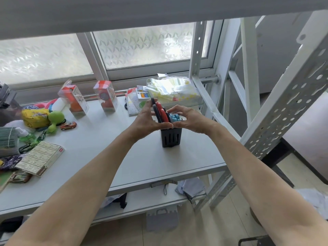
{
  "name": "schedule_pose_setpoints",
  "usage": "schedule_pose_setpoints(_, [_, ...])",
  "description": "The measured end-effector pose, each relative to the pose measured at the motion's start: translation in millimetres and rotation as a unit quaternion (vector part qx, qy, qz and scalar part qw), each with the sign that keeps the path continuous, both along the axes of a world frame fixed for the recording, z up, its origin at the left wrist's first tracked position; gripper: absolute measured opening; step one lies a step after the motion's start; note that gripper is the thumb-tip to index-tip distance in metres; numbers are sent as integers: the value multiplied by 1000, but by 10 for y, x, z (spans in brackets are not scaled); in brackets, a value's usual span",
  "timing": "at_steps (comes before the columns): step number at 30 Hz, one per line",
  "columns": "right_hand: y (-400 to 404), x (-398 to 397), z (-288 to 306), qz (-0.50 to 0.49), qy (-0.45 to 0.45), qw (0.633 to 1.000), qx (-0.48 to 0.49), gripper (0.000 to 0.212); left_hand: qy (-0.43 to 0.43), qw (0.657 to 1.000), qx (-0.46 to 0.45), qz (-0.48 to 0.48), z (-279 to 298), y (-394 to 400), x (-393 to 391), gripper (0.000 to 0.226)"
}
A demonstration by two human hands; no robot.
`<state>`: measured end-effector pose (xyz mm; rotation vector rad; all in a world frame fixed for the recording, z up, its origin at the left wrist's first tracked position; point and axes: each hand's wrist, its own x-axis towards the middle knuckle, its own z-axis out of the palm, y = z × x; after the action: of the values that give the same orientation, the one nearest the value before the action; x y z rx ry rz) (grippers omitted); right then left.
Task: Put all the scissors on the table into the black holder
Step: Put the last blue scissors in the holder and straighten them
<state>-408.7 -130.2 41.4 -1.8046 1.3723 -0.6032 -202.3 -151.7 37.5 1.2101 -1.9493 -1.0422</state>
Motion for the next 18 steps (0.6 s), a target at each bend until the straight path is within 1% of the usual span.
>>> schedule_pose_setpoints(4, [-29,4,-12,-4,14,1000,2,41,-33,999,20,-17,10,-47,23,93])
schedule_pose_setpoints(8, [5,16,-22,-12,10,1000,-10,44,-50,997,51,-32,46,-89,32,93])
schedule_pose_setpoints(10, [47,15,-39,-16,-2,1000,-16,47,-60,996,51,-43,38,-78,42,92])
schedule_pose_setpoints(12, [102,20,-81,-22,-23,999,-15,57,-69,995,50,-57,-22,-23,61,95])
schedule_pose_setpoints(14, [171,25,-155,-52,-41,998,-15,73,-69,993,73,-60,-166,49,80,97])
schedule_pose_setpoints(16, [231,42,-226,-92,-72,993,-14,90,-73,991,97,-49,-337,133,77,88])
schedule_pose_setpoints(18, [272,62,-285,-119,-95,988,-18,98,-59,991,120,-26,-463,207,57,80])
